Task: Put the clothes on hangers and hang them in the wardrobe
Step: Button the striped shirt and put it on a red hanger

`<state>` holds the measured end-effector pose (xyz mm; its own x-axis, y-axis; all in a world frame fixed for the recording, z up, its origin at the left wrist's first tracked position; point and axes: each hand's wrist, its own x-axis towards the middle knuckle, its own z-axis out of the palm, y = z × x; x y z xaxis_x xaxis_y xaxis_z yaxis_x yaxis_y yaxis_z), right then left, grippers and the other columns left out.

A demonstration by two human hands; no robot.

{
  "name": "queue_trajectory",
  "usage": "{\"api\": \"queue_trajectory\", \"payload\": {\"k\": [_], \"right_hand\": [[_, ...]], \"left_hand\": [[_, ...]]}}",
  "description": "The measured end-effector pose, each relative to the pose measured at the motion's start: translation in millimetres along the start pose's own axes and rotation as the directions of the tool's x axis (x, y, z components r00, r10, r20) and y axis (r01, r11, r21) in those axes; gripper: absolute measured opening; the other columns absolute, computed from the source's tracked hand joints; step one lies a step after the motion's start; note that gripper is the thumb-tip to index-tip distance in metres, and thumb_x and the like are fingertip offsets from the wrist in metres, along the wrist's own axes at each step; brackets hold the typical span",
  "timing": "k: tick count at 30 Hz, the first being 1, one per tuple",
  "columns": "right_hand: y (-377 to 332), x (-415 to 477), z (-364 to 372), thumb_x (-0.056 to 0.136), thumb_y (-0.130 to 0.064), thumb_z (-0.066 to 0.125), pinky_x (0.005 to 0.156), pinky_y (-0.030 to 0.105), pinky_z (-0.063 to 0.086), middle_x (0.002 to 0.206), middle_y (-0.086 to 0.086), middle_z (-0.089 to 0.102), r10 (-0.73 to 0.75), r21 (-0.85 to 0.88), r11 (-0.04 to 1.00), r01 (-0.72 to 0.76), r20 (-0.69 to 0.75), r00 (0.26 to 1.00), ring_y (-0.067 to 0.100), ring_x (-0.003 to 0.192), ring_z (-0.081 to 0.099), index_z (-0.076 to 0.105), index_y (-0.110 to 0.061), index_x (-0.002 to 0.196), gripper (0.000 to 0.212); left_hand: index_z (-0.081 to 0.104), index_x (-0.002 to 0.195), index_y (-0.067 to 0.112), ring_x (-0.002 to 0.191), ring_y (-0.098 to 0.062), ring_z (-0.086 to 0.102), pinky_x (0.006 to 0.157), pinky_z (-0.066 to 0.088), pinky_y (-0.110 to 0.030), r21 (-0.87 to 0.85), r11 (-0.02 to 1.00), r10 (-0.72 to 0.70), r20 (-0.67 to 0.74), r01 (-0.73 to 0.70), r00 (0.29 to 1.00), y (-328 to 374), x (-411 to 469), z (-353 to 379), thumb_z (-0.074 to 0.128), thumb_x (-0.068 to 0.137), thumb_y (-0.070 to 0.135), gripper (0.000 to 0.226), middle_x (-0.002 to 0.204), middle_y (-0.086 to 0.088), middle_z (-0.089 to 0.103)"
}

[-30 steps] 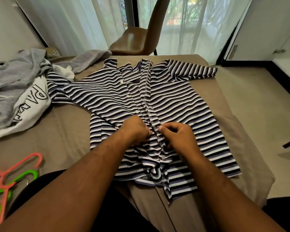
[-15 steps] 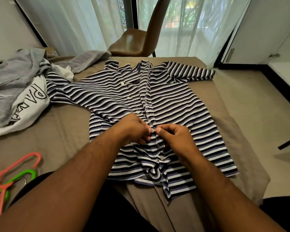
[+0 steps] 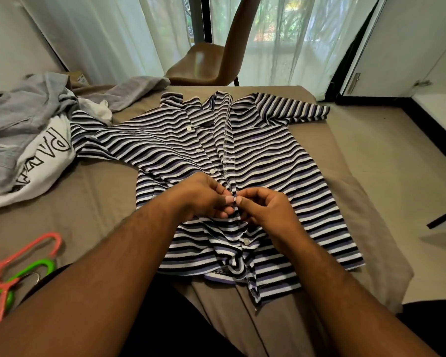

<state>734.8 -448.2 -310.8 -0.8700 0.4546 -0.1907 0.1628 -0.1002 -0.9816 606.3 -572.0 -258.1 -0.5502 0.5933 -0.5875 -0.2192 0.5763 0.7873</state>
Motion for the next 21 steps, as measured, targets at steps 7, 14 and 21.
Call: {"api": "queue_trajectory", "payload": {"k": [7, 14, 21], "right_hand": [[8.0, 0.6, 3.7, 0.089, -0.015, 0.077, 0.074, 0.042, 0.064, 0.083, 0.007, 0.077, -0.103, -0.096, 0.991, 0.094, -0.095, 0.99, 0.024, 0.078, 0.076, 0.076, -0.015, 0.095, 0.007], [11.5, 0.1, 8.2, 0.087, -0.022, 0.079, 0.07, 0.039, 0.064, 0.081, -0.001, 0.077, -0.2, -0.225, 0.962, 0.157, -0.181, 0.963, 0.013, 0.073, 0.074, 0.075, -0.017, 0.09, 0.006], [7.8, 0.1, 8.3, 0.09, -0.026, 0.075, 0.063, 0.033, 0.062, 0.076, -0.004, 0.075, -0.204, -0.317, 0.94, 0.127, -0.225, 0.953, 0.01, 0.069, 0.073, 0.076, -0.022, 0.086, 0.005]], "left_hand": [[0.066, 0.104, -0.011, 0.078, -0.025, 0.073, 0.067, 0.063, -0.03, -0.059, 0.997, 0.048, -0.01, -0.048, 0.999, 3.9, -4.4, 2.7, 0.062, 0.099, 0.017, 0.029, 0.091, -0.023, 0.072], [0.068, 0.099, -0.012, 0.085, -0.03, 0.077, 0.079, 0.063, -0.042, 0.041, 0.993, 0.117, -0.117, -0.113, 0.986, 1.4, -0.7, 7.5, 0.071, 0.091, 0.005, 0.019, 0.091, -0.024, 0.075], [0.073, 0.083, 0.003, 0.068, -0.016, 0.076, 0.062, 0.059, -0.024, 0.257, 0.954, 0.217, -0.233, -0.155, 0.948, 4.6, 1.4, 13.9, 0.08, 0.083, 0.008, 0.009, 0.072, -0.008, 0.076]]}}
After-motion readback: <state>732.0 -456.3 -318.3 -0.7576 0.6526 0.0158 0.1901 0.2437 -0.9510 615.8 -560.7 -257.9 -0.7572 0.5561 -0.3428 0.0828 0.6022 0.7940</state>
